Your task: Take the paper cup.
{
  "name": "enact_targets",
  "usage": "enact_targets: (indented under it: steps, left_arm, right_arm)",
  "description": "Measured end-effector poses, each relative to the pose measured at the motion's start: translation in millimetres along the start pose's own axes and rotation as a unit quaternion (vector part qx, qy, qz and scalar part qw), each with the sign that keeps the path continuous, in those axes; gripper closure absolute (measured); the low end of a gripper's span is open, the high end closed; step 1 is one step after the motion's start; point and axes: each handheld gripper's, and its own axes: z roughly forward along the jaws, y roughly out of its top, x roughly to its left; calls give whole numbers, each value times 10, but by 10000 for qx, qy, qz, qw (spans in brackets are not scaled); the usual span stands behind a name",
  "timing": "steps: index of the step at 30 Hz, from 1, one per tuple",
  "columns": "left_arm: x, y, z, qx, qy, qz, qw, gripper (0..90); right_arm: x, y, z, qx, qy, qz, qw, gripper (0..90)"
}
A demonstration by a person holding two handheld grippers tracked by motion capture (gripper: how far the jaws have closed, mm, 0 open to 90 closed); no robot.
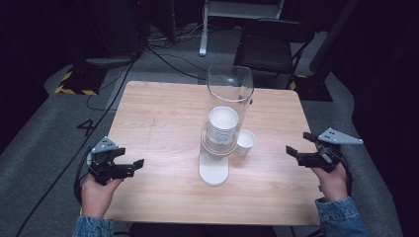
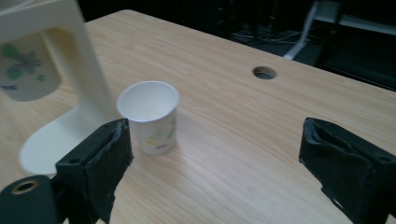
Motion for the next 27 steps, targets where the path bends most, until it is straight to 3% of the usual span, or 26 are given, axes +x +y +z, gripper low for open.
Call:
enact_targets:
  steps: [3,8,15,21,27]
  left_arm:
    - [5,3,1,23,24,17,10000,153]
    - [19,-4,3,19,63,2,10000,152]
    - [49,-24,2,41,153,-60,9999,153]
    - [50,-28,5,35,181,-58,9998,153]
    - [46,-27,1,12,153,-64,9999,153]
  right_arm:
    - [-112,-22,-63,73,-427,144,9990,99]
    - [-262,-77,-101,131,-667,437,9967,99]
    - [-369,-130,-104,194,-915,356,9950,98]
    - [-400,-176,-60,356,-1061,470,9926,103]
    - [-372,-174,-52,123,-868,416,9953,103]
